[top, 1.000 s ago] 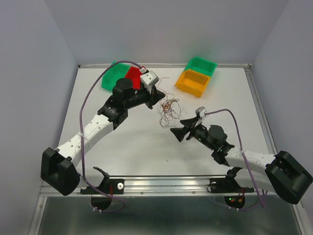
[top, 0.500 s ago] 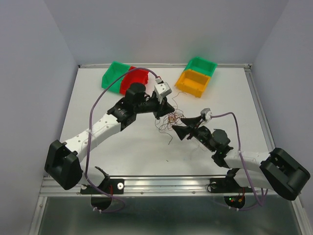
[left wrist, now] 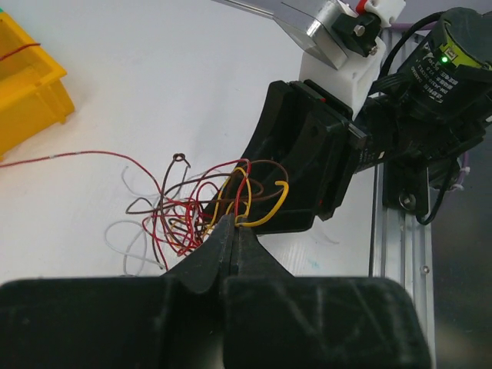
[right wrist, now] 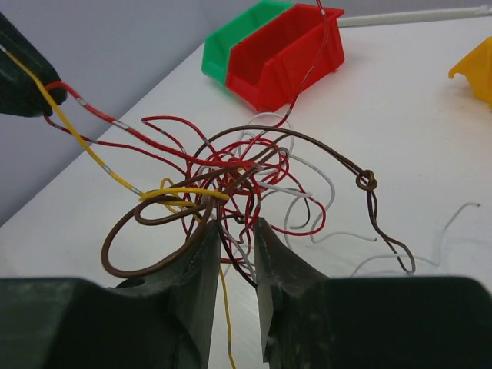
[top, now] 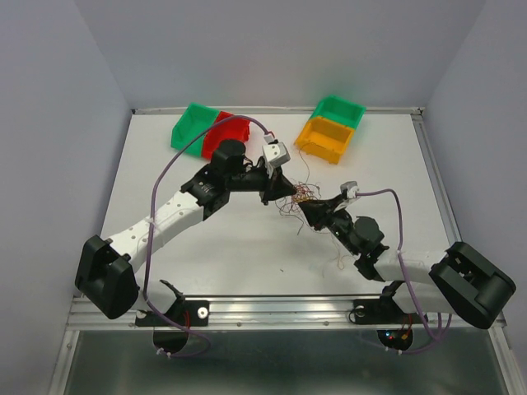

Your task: Untangle the cables

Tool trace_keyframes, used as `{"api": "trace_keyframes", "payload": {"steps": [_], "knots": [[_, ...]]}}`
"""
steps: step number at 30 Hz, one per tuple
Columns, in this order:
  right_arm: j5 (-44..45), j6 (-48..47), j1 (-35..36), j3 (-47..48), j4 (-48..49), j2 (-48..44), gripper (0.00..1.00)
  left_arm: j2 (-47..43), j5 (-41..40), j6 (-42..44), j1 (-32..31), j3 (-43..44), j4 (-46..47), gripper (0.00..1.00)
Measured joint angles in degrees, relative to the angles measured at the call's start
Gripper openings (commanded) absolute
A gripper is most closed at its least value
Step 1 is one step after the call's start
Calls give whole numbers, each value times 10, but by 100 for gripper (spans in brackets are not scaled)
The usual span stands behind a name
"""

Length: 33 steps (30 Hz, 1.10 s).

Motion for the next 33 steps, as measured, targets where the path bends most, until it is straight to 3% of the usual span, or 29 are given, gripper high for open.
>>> {"api": "trace_keyframes", "payload": {"steps": [4, 11, 17, 21, 28, 33], "knots": [[43, 6, 0, 0, 5, 0, 12, 0, 26, 2, 0, 0, -3, 0], [178, 37, 3, 0, -10, -14, 9, -32, 33, 24, 0, -2, -19, 0], [288, 63, 9, 0, -43, -87, 9, -148, -45, 31, 7, -53, 9, 0], [398, 76, 5, 0, -134, -118, 8, -215, -135, 20, 22, -67, 40, 0], [520, 113, 3, 0, -287, -194, 5, -267, -289, -43, 158, -96, 109, 0], [547, 124, 3, -21, -338, -298, 6, -266, -341, -54, 176, -110, 124, 2]]}}
